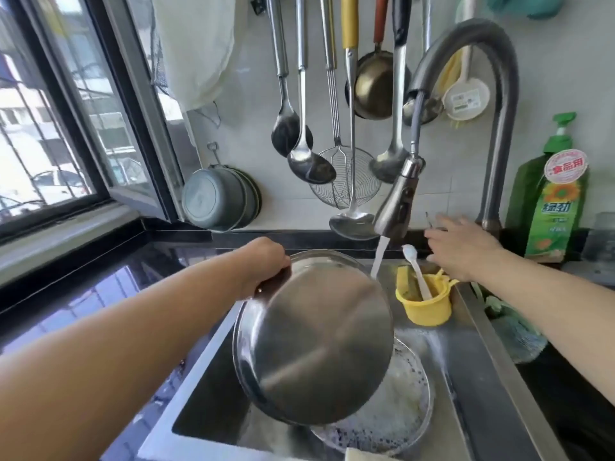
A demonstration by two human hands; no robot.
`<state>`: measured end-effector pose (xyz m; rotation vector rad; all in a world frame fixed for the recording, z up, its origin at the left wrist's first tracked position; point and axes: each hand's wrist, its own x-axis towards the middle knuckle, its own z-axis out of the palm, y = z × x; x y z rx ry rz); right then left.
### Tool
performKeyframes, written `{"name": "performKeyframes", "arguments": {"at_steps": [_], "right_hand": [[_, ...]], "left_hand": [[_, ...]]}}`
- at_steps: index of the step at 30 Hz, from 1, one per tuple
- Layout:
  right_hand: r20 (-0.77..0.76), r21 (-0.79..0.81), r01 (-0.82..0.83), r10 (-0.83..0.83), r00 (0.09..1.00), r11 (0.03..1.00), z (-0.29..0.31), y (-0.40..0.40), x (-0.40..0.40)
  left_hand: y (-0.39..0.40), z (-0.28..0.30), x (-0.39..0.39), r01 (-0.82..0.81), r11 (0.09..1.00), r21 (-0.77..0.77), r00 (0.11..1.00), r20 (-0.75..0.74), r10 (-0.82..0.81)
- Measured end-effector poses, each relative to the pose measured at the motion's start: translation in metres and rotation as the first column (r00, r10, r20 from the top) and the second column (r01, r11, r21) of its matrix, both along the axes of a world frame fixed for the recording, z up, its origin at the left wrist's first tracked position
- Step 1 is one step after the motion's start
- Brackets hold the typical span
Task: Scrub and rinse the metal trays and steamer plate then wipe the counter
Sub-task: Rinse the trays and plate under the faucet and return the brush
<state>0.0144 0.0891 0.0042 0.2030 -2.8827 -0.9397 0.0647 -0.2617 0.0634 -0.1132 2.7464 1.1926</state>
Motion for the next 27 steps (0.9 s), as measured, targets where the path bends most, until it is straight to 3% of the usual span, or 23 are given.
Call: {"name": "performKeyframes", "arguments": {"at_steps": [4,7,10,13,20,27], "right_hand": [[-0.041,0.000,0.102,-0.102,0.994,0.995,0.008,0.000,-0.006],[0.010,-0.247,0.116,-0.117,0.993,0.962,0.017,-0.001,-0.003],[-0.105,-0.450,0.017,-0.072,0.992,0.893,0.024,-0.003,0.028],[-0.052,-0.500,0.055,-0.093,0.994,0.864,0.035,0.001,0.070],[-0.033,-0.503,0.139,-0.179,0.983,0.853,0.072,0.030,0.165],[-0.093,-0.507,0.190,-0.272,0.958,0.840,0.087,0.068,0.242]], "left_hand": [[-0.017,-0.012,-0.005,-0.240,0.932,0.272,0.971,0.053,0.234],[-0.039,-0.013,0.000,-0.333,0.841,0.427,0.942,0.191,0.276],[-0.052,-0.014,0.023,-0.455,0.619,0.640,0.890,0.353,0.289],[-0.043,-0.014,0.056,-0.463,0.406,0.788,0.885,0.391,0.251],[0.012,0.011,0.110,-0.410,0.111,0.905,0.897,0.379,0.227],[0.069,0.015,0.146,-0.348,0.001,0.937,0.932,0.346,0.112]]}}
